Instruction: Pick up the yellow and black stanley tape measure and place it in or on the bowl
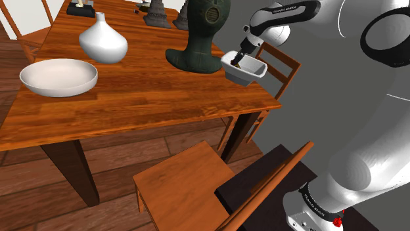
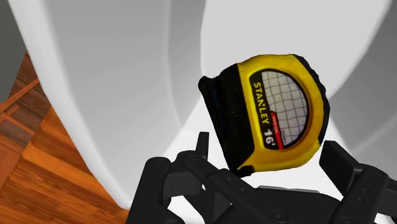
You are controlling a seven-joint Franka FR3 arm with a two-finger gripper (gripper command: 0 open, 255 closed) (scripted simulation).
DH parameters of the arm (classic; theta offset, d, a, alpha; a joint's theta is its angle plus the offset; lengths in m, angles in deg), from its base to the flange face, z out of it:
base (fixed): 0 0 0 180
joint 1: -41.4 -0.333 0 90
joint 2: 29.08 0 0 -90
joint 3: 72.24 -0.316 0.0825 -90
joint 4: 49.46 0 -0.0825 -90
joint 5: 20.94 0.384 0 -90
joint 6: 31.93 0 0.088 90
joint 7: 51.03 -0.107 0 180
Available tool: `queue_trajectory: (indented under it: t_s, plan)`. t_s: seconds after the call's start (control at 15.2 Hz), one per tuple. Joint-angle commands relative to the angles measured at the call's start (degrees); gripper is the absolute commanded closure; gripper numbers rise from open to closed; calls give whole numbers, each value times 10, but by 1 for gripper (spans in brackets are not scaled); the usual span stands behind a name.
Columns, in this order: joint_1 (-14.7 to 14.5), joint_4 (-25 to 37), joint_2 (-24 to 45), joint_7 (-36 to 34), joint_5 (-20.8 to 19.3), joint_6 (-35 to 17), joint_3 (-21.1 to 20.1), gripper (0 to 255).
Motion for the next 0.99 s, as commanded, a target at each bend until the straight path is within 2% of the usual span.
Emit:
queue_trajectory:
  t_s: [0.0, 0.59, 0.92]
  plan:
    - [0, 0, 0, 0, 0, 0, 0, 255]
    - [0, 0, 0, 0, 0, 0, 0, 255]
    - [0, 21, -12, -9, -4, 33, 1, 255]
